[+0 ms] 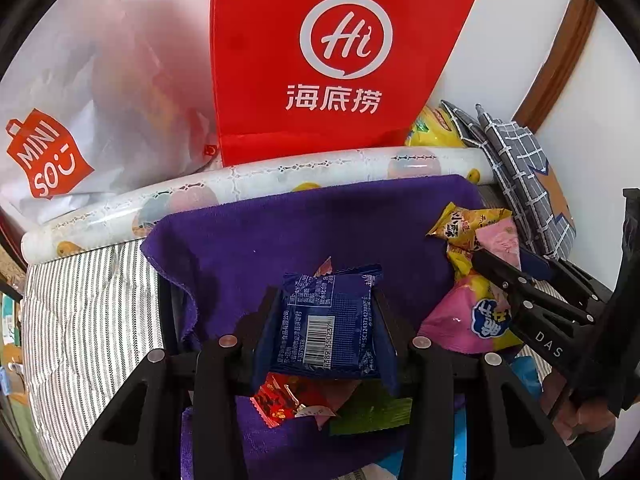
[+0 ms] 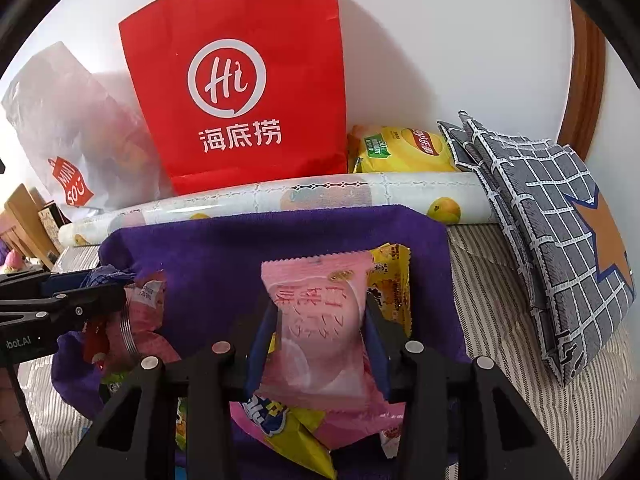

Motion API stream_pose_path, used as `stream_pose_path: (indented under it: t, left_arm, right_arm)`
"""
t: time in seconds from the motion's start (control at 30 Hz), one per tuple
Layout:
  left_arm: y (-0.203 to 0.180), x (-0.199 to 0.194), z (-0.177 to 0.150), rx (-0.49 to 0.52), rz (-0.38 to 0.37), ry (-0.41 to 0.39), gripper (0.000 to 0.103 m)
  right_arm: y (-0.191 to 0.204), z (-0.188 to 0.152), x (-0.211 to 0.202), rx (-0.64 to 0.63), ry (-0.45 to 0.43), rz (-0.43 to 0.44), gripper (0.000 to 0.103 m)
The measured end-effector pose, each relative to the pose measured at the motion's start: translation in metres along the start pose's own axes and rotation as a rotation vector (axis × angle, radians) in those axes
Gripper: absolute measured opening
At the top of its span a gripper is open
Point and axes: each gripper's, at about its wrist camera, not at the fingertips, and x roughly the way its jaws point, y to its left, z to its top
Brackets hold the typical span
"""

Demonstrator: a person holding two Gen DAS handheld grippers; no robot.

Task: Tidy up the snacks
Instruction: 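Open the right tool to drop the pink cake while the left tool releases the blue packet onto the towel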

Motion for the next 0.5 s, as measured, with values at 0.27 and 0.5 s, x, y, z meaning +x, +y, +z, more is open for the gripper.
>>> stream_pose_path:
  t: [0.27, 0.5]
  left_arm:
    - [0.0007, 0.0019, 0.0002, -0.006, -0.007, 0.006, 0.044]
    - [0.0001, 0.0018, 0.0003, -0.004, -0.014, 0.005, 0.044]
  right_arm:
    - [-0.0038, -0.0008, 0.0006, 0.021, 0.011, 0.01, 0.042]
    - [-0.0017, -0.0014, 0.0, 0.013, 0.017, 0.023, 0.042]
